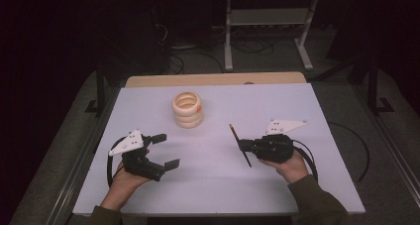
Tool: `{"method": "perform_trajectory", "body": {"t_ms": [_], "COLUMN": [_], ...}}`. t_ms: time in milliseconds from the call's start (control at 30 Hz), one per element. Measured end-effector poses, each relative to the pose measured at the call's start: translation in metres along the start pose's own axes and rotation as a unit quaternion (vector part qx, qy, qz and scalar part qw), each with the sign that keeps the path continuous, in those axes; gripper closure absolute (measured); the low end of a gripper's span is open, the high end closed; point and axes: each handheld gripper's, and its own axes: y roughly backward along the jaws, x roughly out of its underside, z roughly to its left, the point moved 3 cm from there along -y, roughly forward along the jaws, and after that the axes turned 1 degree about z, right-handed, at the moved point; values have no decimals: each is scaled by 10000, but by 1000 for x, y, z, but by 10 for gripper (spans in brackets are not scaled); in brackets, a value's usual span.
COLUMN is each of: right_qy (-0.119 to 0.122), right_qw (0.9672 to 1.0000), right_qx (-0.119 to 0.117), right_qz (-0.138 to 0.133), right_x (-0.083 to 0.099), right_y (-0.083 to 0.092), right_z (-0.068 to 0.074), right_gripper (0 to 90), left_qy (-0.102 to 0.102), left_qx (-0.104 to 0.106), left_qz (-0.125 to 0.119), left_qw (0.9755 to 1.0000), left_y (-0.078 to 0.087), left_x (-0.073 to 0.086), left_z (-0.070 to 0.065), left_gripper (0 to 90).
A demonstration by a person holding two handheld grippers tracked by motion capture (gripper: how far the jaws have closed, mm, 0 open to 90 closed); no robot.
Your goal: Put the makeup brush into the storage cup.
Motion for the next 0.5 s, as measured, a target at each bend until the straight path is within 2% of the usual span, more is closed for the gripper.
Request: {"method": "perform_trajectory", "body": {"t_ms": [367,433,500], "right_qy": [85,104,105], "right_qw": [9998,9997,9996], "right_qx": [-168,-208,-258], "right_qz": [-79,-105,-97], "right_x": [-2,-2,-3], "right_y": [-9,-11,-13], "right_z": [10,12,15], "right_gripper": [827,828,828], "left_qy": [-13,-2,-26], "left_qx": [272,356,338], "left_qz": [-29,-96,-100], "left_qw": [9996,9993,9994], "left_y": [-20,-22,-24], "left_x": [-7,-9,-10], "left_z": [-9,-11,-12], "left_gripper": [0,43,54]}}
